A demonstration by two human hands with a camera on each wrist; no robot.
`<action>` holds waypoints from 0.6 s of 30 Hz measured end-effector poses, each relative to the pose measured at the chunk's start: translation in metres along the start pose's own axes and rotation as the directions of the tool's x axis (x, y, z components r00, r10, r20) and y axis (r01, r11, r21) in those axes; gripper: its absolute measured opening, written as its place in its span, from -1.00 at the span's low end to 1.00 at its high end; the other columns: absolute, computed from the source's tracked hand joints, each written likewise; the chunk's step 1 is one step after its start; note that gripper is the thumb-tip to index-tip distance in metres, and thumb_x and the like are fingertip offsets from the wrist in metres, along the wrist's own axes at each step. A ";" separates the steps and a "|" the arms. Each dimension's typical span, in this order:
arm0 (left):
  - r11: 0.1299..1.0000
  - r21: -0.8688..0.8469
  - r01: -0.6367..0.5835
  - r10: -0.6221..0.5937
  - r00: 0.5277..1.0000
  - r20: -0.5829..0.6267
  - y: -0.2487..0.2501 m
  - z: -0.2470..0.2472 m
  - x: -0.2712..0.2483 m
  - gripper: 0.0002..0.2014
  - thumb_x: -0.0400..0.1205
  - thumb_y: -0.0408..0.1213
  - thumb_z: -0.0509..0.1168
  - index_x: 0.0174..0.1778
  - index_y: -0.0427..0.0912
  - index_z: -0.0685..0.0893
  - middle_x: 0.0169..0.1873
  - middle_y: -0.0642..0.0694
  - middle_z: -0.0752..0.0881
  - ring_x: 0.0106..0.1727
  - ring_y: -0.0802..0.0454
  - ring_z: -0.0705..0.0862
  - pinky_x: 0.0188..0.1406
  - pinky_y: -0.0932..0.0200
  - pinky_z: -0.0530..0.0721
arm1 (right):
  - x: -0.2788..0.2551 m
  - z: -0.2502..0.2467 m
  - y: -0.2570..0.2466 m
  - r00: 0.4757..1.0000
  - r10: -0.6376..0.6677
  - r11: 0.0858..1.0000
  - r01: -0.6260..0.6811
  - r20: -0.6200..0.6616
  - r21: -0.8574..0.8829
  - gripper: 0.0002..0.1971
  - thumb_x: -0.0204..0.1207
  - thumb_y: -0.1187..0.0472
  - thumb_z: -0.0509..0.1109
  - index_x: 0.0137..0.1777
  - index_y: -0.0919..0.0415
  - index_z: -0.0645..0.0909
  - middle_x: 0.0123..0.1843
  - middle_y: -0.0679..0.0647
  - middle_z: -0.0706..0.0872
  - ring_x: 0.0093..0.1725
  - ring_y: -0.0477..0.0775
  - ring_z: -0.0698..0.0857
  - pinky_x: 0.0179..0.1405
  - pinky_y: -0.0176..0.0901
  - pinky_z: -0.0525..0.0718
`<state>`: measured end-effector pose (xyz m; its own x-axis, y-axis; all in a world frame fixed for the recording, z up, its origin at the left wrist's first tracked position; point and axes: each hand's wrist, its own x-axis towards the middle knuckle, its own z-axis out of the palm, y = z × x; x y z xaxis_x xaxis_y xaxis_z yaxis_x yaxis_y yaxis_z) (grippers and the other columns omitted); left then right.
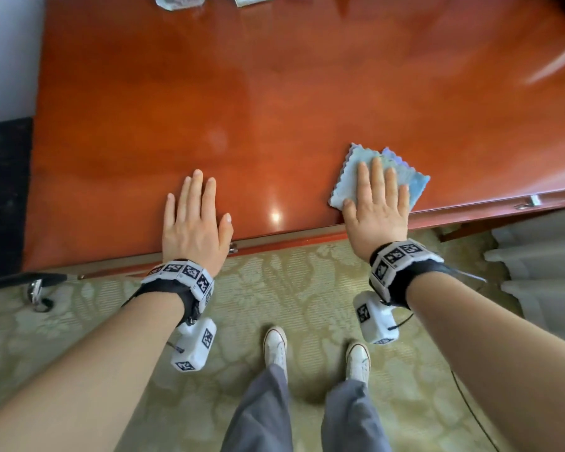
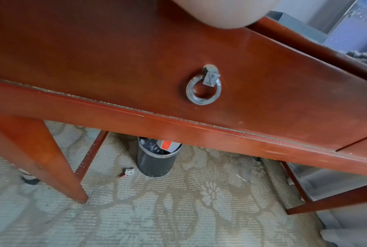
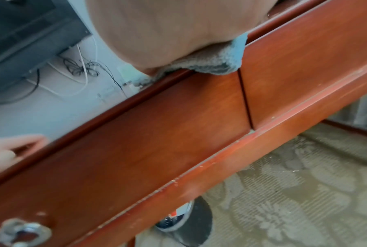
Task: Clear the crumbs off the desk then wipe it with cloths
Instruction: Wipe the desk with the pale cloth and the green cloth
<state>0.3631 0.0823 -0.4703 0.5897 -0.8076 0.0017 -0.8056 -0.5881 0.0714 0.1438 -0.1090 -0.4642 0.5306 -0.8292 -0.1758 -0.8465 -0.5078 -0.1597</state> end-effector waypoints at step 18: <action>0.998 -0.058 0.015 0.010 0.911 0.411 0.222 -0.010 0.014 -0.30 0.74 0.24 -0.12 0.70 0.21 -0.35 0.67 0.02 -0.48 0.70 -0.17 -0.41 0.62 -0.42 -0.30 | 0.014 -0.042 0.163 0.976 -0.187 0.982 0.187 0.114 0.010 -0.33 0.74 -0.10 -0.02 0.75 -0.05 -0.24 0.76 -0.01 -0.27 0.74 0.11 -0.23 0.69 0.12 -0.26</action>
<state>0.1931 -0.0586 -0.4449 0.5058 -0.7600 -0.4082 -0.7922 -0.5965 0.1290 0.0118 -0.2136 -0.4518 0.6808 -0.6877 -0.2523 -0.7320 -0.6514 -0.1996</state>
